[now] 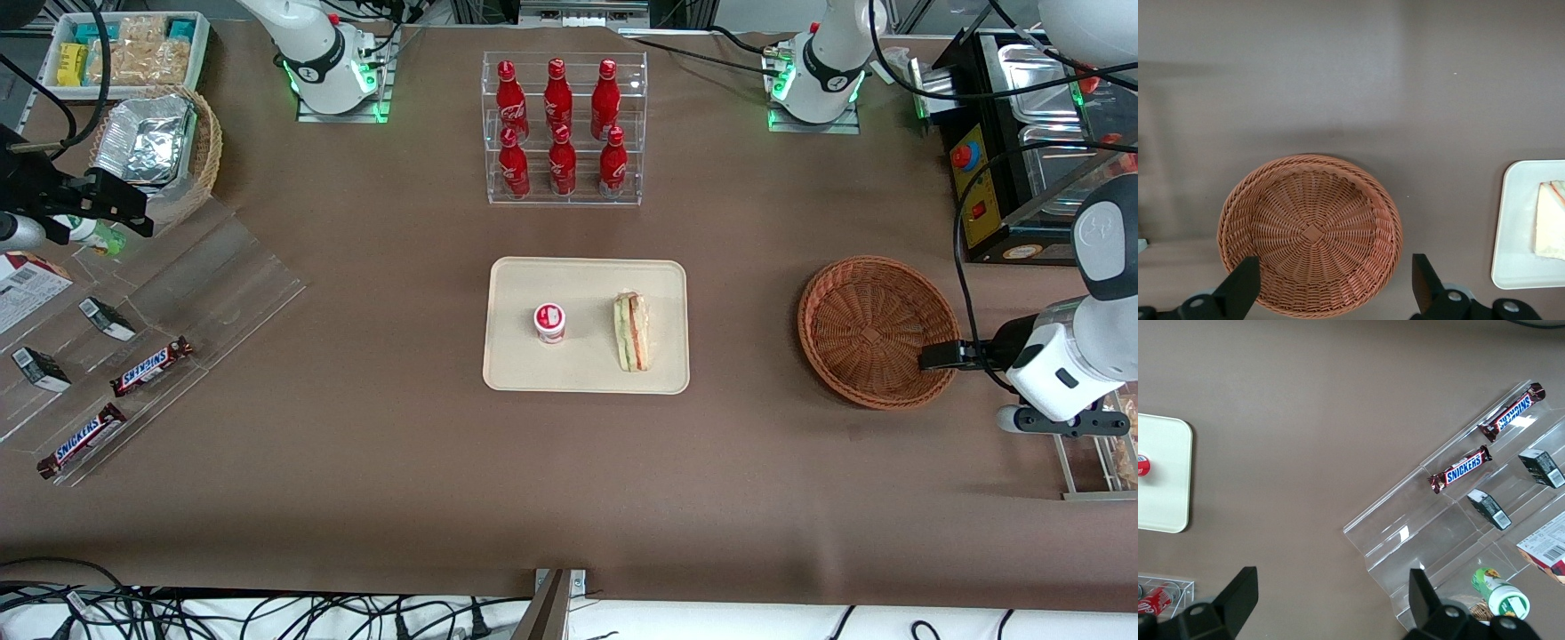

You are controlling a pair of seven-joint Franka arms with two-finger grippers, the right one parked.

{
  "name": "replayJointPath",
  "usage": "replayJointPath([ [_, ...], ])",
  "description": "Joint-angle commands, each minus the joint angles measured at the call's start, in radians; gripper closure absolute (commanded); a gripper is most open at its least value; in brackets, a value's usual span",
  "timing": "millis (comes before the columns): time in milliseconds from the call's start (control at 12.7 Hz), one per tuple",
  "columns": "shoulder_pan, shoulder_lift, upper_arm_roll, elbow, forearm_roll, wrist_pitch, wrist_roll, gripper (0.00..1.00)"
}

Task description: Place sandwich from basket to tray

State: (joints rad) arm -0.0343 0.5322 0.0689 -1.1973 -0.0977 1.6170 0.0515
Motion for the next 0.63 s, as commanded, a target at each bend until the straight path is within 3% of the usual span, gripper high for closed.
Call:
replayJointPath([
  [0, -0.030, -0.014, 0.012, 0.008, 0.007, -0.023, 0.005, 0.00],
  [550, -0.046, -0.021, -0.023, 0.008, 0.041, -0.052, -0.076, 0.00],
])
